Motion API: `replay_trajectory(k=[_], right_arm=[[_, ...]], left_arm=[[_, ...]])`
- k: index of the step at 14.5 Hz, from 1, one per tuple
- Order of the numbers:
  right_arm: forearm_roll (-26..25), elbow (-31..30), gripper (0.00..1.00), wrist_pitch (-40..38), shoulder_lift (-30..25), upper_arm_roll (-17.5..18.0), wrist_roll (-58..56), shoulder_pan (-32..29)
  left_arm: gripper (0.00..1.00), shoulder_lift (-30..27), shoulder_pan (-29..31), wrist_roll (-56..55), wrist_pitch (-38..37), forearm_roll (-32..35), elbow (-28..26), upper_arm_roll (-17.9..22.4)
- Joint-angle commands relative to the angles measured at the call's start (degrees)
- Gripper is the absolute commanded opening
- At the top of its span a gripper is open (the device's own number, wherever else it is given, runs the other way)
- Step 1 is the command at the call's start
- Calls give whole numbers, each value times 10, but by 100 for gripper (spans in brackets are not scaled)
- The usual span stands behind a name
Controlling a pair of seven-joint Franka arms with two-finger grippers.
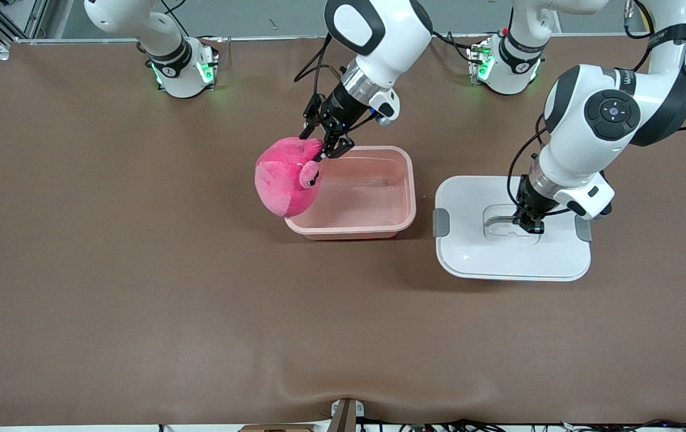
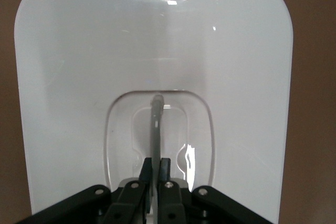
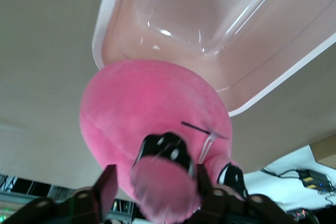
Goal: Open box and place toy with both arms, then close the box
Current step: 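Carry the pink plush over the open box and release it inside, then withdraw the right gripper while the left gripper carries the lid over the box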
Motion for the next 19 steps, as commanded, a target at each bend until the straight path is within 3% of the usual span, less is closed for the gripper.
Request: replay_trajectory(k=[1,9,14,19], right_arm=[[46,41,100,-25,-20,0,-6,-5],[106,45,100,-34,-68,-6,-47,-69],[126,43,100,-10,-70,-6,-18,-161],[170,42,100,-8,-72,-6,19,-299]], left_arm=[[0,-18,6,14,8,-9,-15,-6],[0,-14,3,14,10,-8,-14,-6],[0,-14,-2,7,13,-15,-9,-7],[0,0,-5,-37,13,-22,12,-43]])
